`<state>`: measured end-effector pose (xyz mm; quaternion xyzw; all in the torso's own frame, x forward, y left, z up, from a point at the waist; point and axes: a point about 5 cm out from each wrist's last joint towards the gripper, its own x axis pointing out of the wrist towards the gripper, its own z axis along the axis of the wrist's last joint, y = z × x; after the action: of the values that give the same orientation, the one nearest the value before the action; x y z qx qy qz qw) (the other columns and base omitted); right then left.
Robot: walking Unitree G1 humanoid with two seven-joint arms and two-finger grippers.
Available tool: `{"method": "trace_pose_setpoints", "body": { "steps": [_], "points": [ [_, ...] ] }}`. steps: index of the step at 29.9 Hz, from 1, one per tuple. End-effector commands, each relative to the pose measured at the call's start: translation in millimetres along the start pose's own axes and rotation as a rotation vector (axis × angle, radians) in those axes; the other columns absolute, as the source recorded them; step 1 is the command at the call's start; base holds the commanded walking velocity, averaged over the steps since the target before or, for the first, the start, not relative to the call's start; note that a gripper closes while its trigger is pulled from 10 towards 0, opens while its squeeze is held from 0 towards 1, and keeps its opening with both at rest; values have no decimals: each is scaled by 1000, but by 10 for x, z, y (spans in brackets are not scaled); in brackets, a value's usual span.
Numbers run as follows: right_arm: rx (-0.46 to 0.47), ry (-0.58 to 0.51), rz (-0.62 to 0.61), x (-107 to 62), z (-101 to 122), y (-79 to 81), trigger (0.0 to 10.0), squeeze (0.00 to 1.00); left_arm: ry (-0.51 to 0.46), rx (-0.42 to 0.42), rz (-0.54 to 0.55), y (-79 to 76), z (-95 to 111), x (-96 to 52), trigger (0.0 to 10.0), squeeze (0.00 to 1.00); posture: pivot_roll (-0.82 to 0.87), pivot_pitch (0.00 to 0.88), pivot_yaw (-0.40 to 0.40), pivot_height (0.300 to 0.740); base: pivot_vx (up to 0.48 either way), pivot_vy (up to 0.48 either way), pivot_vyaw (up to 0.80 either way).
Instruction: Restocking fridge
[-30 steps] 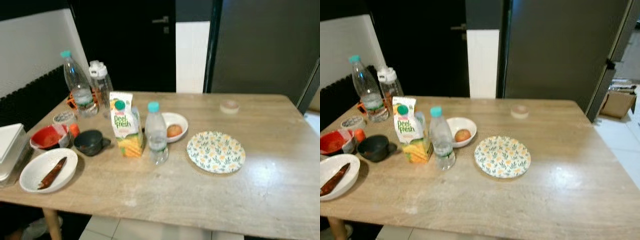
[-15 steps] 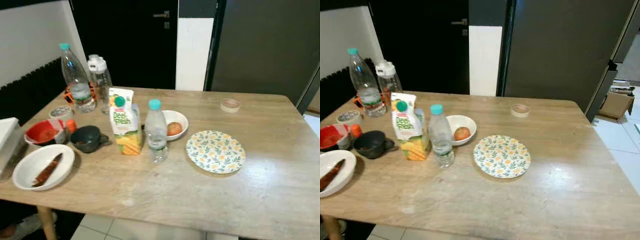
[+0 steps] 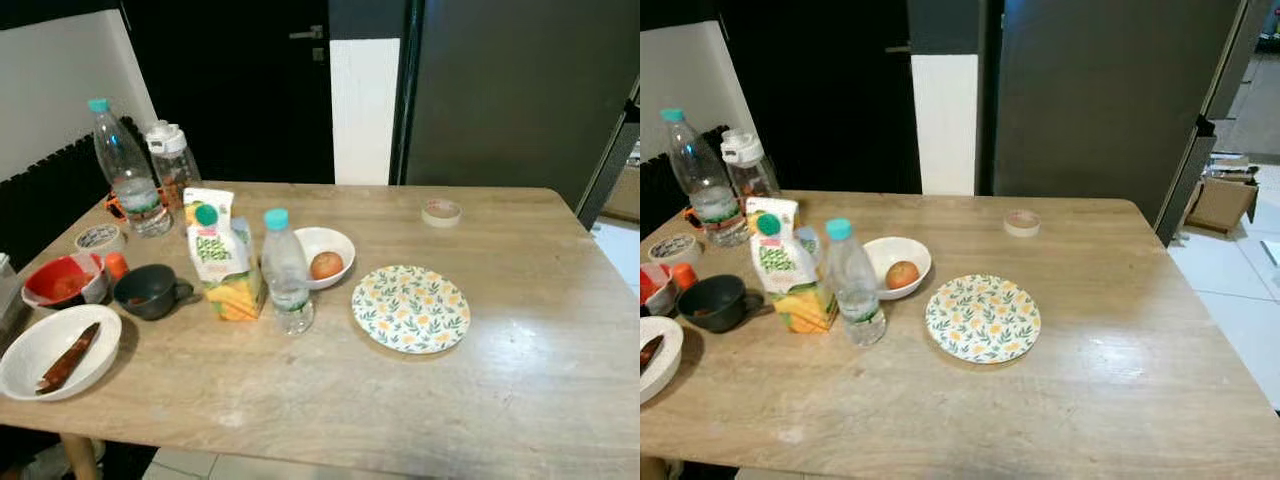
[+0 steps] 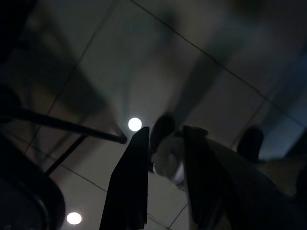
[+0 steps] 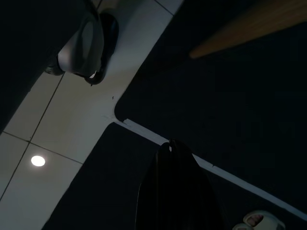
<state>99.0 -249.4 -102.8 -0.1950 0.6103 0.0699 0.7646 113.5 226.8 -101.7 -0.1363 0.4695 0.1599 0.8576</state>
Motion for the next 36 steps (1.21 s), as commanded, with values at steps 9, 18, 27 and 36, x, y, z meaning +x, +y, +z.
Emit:
{"method": "trace_pose_setpoints", "body": {
  "steps": [9,18,27,36],
  "points": [
    [-13,7,8,-1,-39,16,10000,0,-204,-305,231,497,466,-44,10000,0,-67,0,14,740,0,0,0],
    [-13,-4,5,-1,-1,-2,10000,0,-493,-656,511,1206,1097,-321,10000,0,-71,0,20,740,0,0,0],
    [-18,-2,16,2,16,14,10000,0,-817,-816,430,1454,1817,-601,10000,0,-63,0,23,740,0,0,0],
    [14,-7,13,4,3,38,10000,0,-920,-816,347,1439,1985,-661,10000,0,-76,9,44,740,0,0,0]
  ]
}}
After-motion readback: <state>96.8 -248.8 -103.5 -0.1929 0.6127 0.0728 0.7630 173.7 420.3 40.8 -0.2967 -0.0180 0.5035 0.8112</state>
